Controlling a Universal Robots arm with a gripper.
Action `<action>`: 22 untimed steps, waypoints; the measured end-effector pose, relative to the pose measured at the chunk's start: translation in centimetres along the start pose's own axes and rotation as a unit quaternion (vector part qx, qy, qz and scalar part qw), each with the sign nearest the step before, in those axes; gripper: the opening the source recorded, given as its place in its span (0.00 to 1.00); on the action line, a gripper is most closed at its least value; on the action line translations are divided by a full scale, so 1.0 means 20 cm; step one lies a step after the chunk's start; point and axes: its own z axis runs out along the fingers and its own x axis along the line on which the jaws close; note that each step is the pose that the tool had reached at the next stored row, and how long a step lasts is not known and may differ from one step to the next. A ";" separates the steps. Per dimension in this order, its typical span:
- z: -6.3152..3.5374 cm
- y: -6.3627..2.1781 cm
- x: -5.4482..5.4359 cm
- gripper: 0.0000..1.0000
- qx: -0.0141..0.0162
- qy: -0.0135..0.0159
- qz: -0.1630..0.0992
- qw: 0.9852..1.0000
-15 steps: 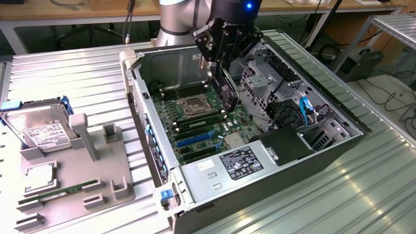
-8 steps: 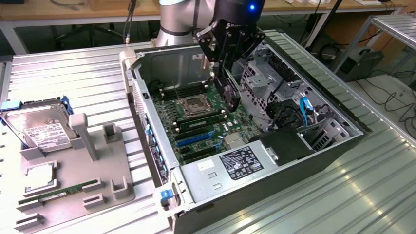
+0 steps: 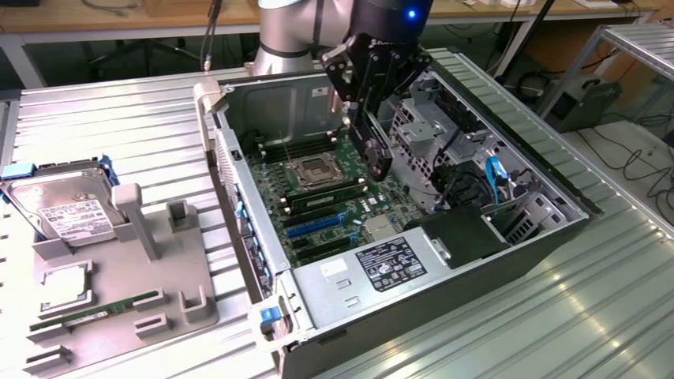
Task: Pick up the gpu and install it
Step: 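Pick up the gpu and move the gpu toward the slot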
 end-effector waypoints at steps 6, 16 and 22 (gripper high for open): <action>0.013 0.004 -0.02 0.27 0.000 0.000 0.000 1.000; 0.033 0.010 -0.06 0.27 0.001 0.000 0.000 1.000; 0.042 0.013 -0.07 0.27 0.002 0.000 0.000 1.000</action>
